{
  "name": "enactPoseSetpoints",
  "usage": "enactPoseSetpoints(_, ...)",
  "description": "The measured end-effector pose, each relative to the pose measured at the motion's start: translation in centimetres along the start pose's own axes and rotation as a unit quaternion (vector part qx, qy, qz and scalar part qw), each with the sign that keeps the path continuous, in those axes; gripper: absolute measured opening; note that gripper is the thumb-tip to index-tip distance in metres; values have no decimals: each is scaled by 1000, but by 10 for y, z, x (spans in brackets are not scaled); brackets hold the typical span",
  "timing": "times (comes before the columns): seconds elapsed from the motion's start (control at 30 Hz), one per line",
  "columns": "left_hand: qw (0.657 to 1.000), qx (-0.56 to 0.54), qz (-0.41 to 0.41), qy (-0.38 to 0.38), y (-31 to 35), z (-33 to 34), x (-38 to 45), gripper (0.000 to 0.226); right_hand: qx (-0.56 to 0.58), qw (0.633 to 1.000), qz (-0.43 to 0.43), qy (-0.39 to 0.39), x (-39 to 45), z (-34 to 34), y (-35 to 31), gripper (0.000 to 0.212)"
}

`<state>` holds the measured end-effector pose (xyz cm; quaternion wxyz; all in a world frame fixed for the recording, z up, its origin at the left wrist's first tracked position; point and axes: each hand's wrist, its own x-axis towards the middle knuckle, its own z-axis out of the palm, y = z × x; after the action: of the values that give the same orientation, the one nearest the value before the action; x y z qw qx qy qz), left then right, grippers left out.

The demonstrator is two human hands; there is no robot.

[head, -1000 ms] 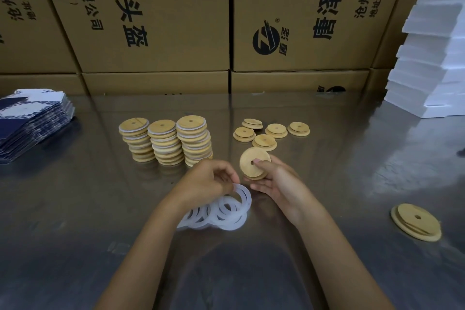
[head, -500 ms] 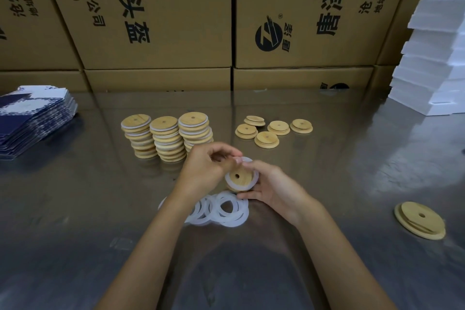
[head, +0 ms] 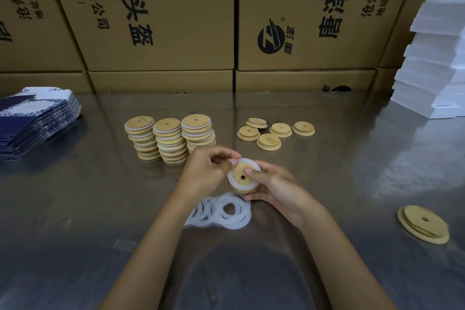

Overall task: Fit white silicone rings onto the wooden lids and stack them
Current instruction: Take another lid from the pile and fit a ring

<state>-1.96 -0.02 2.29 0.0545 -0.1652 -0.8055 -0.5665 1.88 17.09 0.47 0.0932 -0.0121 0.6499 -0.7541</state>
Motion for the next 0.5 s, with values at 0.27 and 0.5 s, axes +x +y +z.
enactPoseSetpoints(0.27,1000,-22,-16,-6,-1,-2,2,16,50,998,-1,-25,0,-5,2,30)
enactPoseSetpoints(0.5,999,-29,-46,-7,0,-3,2,16,64,997,31,-37,5,-7,-2,29)
